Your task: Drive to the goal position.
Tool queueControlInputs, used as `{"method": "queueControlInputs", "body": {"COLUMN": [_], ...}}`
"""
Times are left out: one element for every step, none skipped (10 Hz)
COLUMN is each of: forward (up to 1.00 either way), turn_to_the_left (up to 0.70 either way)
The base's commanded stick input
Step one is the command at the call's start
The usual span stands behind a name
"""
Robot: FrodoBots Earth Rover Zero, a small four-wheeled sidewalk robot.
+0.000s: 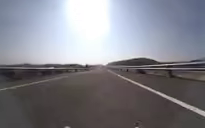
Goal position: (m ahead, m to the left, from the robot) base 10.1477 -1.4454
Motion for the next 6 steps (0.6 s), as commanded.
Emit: {"method": "queueControlInputs", "body": {"forward": [1.00,1.00,1.00,1.00,1.00,1.00], "turn_to_the_left": [0.00,0.00,0.00,0.00,0.00,0.00]}}
